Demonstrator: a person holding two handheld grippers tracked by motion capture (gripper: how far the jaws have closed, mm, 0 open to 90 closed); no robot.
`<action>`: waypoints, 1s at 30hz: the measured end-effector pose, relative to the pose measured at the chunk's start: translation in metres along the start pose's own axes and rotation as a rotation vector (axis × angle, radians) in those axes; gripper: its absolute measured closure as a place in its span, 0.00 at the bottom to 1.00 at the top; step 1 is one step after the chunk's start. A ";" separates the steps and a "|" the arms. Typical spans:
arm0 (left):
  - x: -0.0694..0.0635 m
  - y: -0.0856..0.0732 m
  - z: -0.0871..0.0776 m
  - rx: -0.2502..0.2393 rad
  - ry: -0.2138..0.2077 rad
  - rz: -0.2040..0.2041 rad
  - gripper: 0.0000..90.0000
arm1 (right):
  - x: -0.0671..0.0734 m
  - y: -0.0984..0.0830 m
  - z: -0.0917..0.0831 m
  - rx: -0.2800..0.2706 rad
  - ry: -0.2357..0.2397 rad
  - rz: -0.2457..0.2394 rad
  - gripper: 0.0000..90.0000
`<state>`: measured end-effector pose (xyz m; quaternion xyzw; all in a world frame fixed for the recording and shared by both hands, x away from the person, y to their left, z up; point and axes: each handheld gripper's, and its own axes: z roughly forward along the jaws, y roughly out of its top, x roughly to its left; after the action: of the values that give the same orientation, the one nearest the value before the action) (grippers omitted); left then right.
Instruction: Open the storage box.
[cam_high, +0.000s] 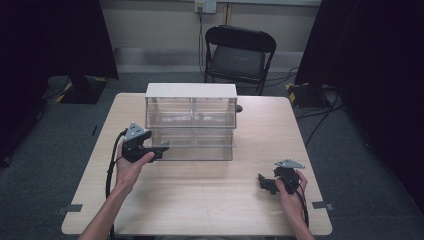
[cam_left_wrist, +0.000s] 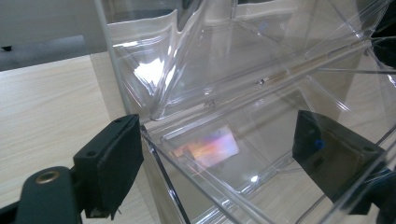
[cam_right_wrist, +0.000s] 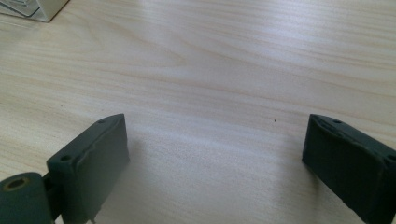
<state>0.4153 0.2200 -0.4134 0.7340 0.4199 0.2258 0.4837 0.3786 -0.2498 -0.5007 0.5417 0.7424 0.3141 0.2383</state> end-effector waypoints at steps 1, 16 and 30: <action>0.000 0.000 0.000 0.002 0.003 -0.002 0.17 | 0.000 0.000 0.000 0.000 0.000 0.000 0.07; -0.001 0.006 0.000 0.017 0.006 0.016 0.18 | 0.000 0.000 0.000 0.000 0.000 0.000 0.07; -0.002 0.009 -0.001 0.008 -0.004 0.029 0.17 | 0.000 0.000 0.000 0.000 0.000 0.000 0.07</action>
<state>0.4172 0.2175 -0.4053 0.7424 0.4094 0.2297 0.4780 0.3785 -0.2499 -0.5007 0.5417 0.7424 0.3140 0.2383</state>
